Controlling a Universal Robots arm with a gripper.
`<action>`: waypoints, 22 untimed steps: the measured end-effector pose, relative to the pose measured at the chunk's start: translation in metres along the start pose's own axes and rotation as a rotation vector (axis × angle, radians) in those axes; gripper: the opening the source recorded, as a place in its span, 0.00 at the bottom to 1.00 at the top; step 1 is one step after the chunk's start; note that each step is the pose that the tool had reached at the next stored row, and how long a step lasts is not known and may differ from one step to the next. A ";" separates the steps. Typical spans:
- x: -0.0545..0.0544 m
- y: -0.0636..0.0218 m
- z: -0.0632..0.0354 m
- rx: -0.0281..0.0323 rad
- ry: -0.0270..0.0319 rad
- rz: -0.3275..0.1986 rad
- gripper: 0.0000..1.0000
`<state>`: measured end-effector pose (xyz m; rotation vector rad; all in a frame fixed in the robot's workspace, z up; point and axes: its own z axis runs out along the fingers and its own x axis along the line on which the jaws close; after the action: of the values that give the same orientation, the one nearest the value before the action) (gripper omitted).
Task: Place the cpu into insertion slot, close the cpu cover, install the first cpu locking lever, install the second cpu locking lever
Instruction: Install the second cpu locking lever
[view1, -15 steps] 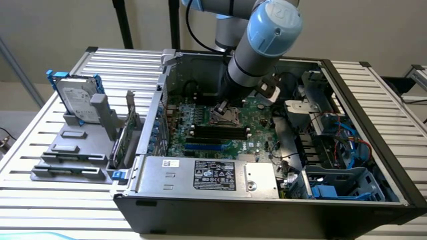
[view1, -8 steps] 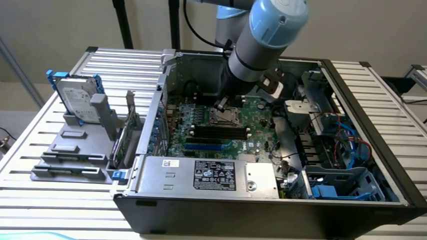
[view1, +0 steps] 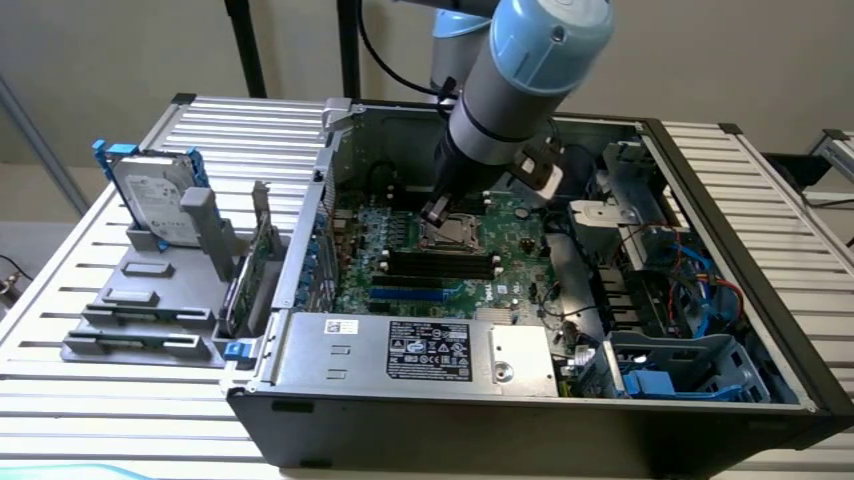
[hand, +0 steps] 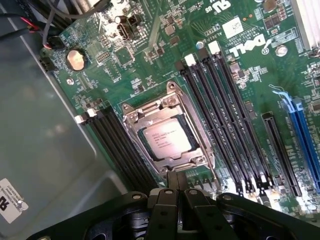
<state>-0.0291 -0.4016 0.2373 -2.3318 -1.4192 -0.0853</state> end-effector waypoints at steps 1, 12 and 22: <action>-0.002 -0.0006 -0.0005 -0.0003 -0.0004 0.000 0.11; -0.023 0.0003 -0.0105 -0.0026 -0.0048 0.001 0.11; -0.032 -0.0022 -0.0054 -0.0023 -0.0047 0.003 0.11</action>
<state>-0.0457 -0.4298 0.2346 -2.3376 -1.4183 -0.0808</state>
